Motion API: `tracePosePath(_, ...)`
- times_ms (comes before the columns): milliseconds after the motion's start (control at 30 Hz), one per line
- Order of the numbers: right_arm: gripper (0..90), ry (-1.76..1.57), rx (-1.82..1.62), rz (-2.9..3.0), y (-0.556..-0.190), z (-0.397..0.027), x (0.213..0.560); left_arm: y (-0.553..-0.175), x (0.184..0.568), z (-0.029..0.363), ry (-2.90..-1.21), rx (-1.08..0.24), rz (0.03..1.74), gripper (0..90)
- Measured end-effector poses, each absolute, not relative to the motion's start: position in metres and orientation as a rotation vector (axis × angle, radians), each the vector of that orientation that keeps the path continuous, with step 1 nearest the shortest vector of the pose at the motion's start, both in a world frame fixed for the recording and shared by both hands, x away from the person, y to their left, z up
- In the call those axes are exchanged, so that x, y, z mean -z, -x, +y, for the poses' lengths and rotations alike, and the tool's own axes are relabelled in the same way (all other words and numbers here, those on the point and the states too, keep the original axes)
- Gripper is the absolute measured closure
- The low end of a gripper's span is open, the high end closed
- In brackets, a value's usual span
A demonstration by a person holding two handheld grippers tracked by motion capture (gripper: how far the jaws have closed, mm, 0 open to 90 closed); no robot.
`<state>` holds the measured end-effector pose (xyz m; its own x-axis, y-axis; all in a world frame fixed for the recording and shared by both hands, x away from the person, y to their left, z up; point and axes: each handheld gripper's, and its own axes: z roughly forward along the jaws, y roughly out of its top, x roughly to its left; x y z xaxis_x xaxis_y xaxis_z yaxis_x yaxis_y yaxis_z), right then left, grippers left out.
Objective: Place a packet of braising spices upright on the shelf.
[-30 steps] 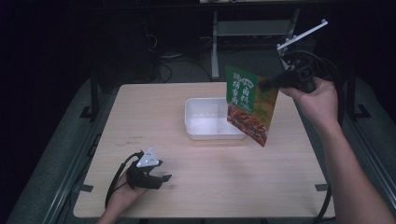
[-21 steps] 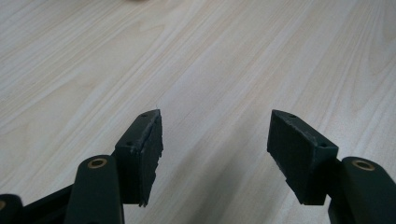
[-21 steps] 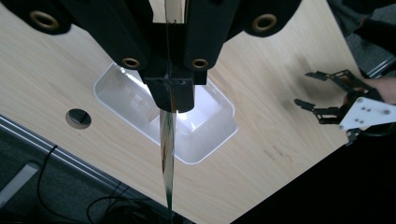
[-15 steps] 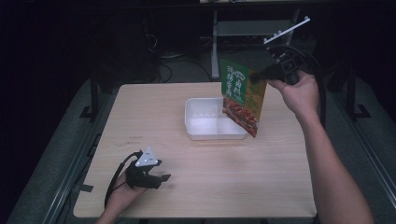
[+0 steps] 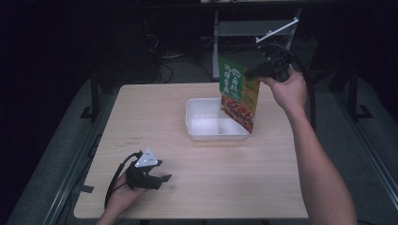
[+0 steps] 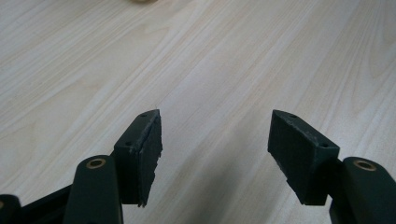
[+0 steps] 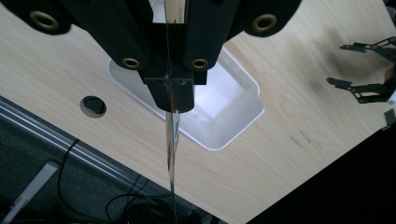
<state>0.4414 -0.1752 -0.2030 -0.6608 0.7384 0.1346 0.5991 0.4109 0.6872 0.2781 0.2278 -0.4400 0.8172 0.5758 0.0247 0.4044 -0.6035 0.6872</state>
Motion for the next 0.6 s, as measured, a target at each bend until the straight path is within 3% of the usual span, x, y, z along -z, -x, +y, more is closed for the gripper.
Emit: tracePosePath(600,89.9,-1.175,-1.047,2.441,-0.452,-0.16,0.218,-0.278,0.44,0.228,-2.293,-0.318,0.711,34.5)
